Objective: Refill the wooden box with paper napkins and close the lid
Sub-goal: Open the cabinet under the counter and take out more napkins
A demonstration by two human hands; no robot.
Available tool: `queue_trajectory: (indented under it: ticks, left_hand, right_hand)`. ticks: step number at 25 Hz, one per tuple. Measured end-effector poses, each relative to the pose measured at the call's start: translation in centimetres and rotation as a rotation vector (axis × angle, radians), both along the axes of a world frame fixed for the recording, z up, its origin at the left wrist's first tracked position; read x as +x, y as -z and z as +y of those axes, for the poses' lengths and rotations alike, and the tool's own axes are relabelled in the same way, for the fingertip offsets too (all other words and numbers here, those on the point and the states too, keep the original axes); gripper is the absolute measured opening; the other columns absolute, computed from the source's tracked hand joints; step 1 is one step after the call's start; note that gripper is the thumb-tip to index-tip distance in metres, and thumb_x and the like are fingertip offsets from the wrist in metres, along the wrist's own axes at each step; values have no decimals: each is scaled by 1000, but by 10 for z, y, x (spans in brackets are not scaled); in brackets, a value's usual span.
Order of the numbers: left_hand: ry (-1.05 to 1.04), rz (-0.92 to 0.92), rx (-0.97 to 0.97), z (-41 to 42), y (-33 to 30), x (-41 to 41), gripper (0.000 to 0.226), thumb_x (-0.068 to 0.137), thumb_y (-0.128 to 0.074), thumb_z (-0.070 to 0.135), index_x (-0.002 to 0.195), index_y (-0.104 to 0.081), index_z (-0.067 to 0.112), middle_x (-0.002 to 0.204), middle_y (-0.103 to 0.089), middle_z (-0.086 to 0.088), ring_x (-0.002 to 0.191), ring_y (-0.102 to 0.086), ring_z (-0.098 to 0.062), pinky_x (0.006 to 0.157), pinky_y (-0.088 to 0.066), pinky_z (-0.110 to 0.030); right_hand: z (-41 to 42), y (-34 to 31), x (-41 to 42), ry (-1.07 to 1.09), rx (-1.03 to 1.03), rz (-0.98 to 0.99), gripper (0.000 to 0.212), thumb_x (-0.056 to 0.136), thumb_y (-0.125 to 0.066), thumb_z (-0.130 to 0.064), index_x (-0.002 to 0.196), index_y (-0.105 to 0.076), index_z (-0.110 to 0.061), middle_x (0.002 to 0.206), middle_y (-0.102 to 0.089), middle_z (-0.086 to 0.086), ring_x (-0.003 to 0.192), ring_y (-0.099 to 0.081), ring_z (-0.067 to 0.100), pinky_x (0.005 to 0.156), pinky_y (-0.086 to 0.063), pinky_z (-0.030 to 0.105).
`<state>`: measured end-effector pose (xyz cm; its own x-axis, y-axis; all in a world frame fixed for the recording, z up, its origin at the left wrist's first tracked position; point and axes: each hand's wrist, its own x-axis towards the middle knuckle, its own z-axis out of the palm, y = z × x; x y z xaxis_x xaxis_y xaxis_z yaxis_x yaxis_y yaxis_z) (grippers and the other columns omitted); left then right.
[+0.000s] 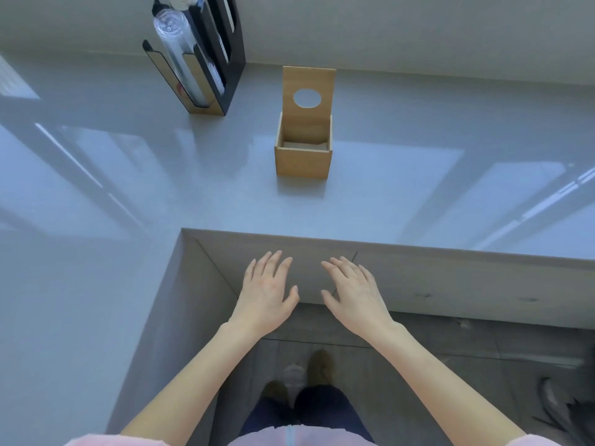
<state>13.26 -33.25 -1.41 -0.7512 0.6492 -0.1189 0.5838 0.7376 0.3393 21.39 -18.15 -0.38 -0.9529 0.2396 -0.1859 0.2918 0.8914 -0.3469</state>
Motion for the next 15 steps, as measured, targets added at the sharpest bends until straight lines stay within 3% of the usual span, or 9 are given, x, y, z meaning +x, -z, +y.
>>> queue_trajectory:
  ticks: [10, 12, 15]
  left_hand:
    - [101, 18, -23, 18, 56, -10, 60, 93, -32, 28, 145, -11, 8, 156, -11, -7, 143, -7, -17, 117, -4, -32]
    - [92, 59, -26, 24, 70, -17, 59, 92, -33, 26, 144, -13, 7, 155, -14, -8, 143, -10, -18, 117, -6, -34]
    - [130, 83, -44, 40, 88, -19, 58, 87, -38, 22, 141, -23, 6, 153, -21, -10, 141, -16, -23, 116, -13, -40]
  right_hand:
    - [10, 61, -6, 27, 84, 10, 55, 96, -38, -26, 145, -19, -13, 155, -22, 1, 144, -15, 12, 117, -11, 32]
    - [19, 75, -12, 21, 125, -9, 56, 92, -46, -22, 143, -26, -7, 153, -27, 7, 142, -23, 17, 115, -19, 36]
    - [30, 95, -19, 47, 193, 97, 57, 69, -70, -5, 123, -54, 3, 131, -56, 19, 123, -52, 31, 97, -45, 46]
